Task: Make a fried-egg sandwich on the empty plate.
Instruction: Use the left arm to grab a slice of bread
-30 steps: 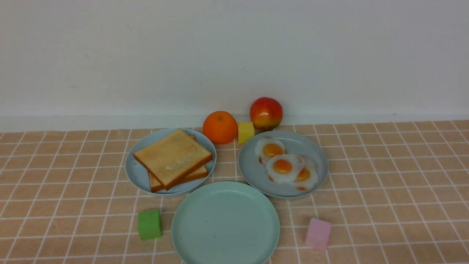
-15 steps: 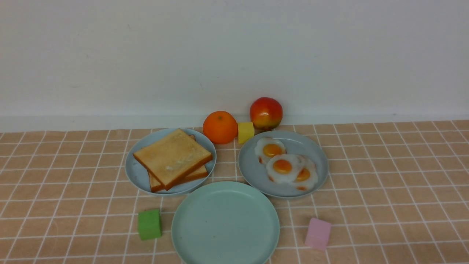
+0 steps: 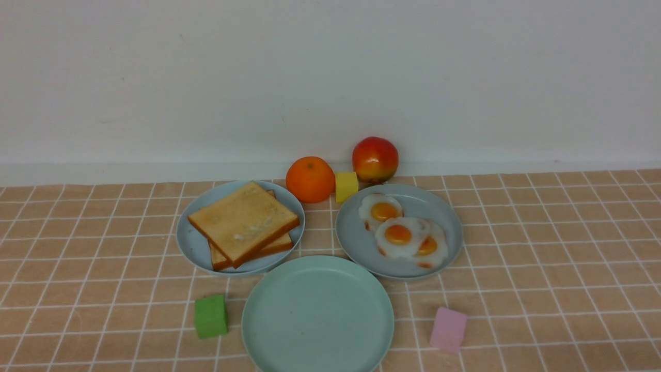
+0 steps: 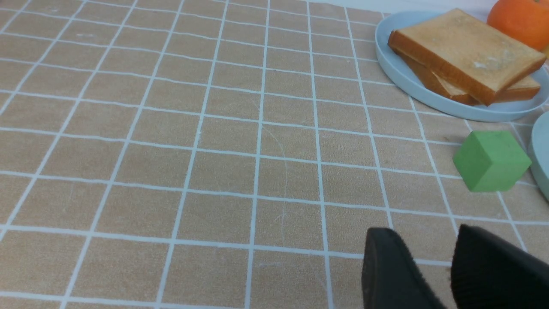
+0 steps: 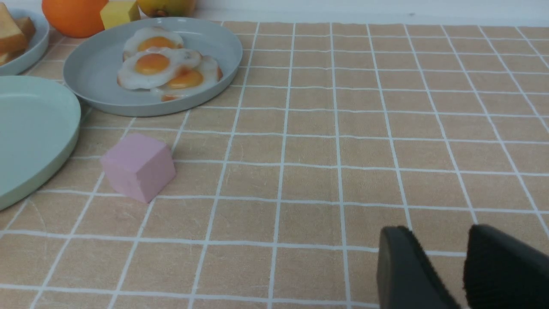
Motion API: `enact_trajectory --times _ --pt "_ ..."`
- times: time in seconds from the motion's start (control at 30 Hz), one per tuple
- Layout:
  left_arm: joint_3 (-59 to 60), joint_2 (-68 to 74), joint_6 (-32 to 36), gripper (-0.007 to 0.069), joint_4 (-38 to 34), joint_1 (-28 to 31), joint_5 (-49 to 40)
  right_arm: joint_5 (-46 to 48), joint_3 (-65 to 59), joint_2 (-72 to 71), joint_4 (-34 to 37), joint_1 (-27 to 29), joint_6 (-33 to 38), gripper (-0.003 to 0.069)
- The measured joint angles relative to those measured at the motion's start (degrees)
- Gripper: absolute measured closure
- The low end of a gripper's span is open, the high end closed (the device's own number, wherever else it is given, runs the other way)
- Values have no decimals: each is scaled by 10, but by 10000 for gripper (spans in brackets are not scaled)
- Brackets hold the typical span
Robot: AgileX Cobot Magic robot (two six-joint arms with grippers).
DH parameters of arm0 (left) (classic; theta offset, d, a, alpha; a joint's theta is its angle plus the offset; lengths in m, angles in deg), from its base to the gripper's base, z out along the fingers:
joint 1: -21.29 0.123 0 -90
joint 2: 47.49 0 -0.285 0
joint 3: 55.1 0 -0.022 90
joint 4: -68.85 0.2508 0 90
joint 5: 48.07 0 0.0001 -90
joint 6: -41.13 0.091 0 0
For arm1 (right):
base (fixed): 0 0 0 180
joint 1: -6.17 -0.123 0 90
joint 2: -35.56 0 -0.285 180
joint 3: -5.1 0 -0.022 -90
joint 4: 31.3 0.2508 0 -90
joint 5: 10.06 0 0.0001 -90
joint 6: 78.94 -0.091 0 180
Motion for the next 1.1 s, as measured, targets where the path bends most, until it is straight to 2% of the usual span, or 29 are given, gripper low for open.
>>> enact_trajectory --times 0.33,0.6,0.87,0.93,0.97,1.1 --pt "0 0 7 387 3 0 -1 0 0 0 -1 0 0 420" --pt "0 0 19 387 53 0 0 -5 0 0 -1 0 0 420" --pt "2 0 19 386 70 0 133 -118 -7 0 4 0 -8 420" --pt "2 0 19 386 71 0 203 -175 -7 0 24 0 -33 420" --pt "2 0 19 386 71 0 203 -180 -7 0 26 0 -38 420" --pt "2 0 19 386 75 0 307 -276 -7 0 43 0 -98 419"
